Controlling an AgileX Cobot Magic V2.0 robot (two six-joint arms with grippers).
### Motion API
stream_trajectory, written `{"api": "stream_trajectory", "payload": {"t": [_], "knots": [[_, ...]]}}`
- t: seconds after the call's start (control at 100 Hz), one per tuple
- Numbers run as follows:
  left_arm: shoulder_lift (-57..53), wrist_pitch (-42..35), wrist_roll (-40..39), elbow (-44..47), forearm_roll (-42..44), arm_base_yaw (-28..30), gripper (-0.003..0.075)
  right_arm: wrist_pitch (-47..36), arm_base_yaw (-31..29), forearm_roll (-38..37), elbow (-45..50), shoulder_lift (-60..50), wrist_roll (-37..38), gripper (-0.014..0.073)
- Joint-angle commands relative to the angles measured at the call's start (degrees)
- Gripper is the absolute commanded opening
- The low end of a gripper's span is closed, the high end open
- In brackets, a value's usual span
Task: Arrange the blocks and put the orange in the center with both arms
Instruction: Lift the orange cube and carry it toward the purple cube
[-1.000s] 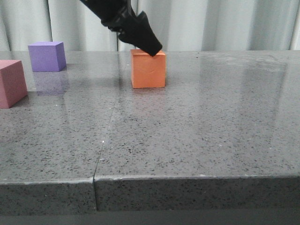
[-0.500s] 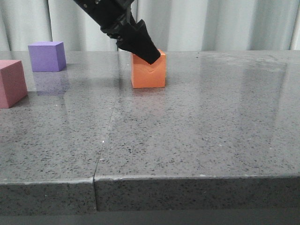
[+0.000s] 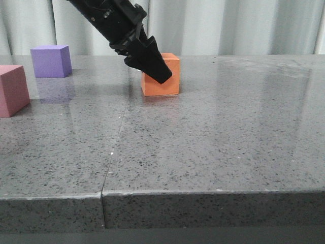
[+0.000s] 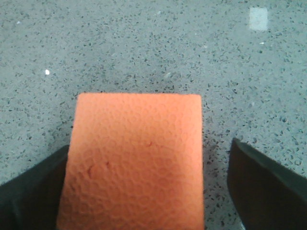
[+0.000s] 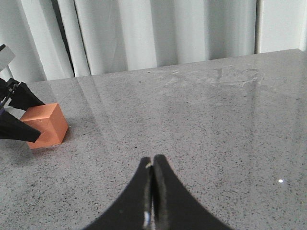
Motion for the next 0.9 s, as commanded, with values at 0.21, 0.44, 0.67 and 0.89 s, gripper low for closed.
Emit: {"api": "stream_trajectory", "payload": {"t": [0.21,0.44,0.67,0.89], "knots": [[-3.28,-0.59,-0.15,-1.96,-2.58,-0.51,0.033,-4.45,-0.28,-0.84,-1.33,0.71,-0.49,-0.0067],[-4.62,-2.44,-7.87,-1.96,-2.12,-0.39,0.0321,-4.45,-0.28,-0.84,-1.33,0.71,-0.49,-0.0067],[-10.29,-5.34,-26.78,-1.96,6.86,-0.13,0.0321,-4.45,-0.28,-0.84,-1.33,0.71,-0.49,-0.0067],[-16.26,-5.17,-50.5,-1.96,25.18,-0.13,0.0314,-4.45,-0.28,-0.84,-1.33,0.71,-0.49,-0.0067]]}}
